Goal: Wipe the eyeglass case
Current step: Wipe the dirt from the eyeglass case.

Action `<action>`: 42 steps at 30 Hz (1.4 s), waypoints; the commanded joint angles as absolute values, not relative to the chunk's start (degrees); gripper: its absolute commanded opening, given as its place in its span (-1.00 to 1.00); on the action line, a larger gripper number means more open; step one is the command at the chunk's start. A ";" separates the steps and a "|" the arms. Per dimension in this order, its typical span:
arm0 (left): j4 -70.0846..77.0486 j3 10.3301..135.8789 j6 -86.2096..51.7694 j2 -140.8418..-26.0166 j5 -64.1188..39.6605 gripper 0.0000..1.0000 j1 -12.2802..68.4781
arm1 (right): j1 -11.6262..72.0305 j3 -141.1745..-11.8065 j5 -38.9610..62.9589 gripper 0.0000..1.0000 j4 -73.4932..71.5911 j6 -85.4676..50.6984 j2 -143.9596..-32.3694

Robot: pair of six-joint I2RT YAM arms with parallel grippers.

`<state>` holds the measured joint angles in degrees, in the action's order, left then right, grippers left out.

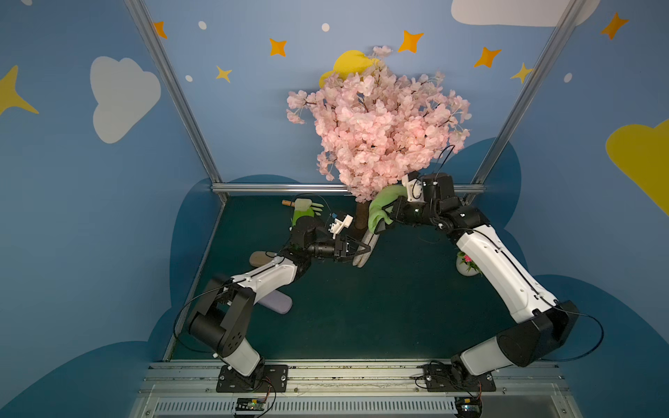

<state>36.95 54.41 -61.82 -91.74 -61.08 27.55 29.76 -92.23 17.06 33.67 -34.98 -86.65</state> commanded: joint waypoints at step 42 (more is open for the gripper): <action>-7.47 55.24 28.54 -70.82 -9.84 -0.90 42.70 | 39.02 -85.45 17.51 -1.00 48.96 -37.33 -76.44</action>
<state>-9.34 53.65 26.70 -70.57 -9.45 42.33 34.81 -84.99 15.84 47.94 -35.90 -75.09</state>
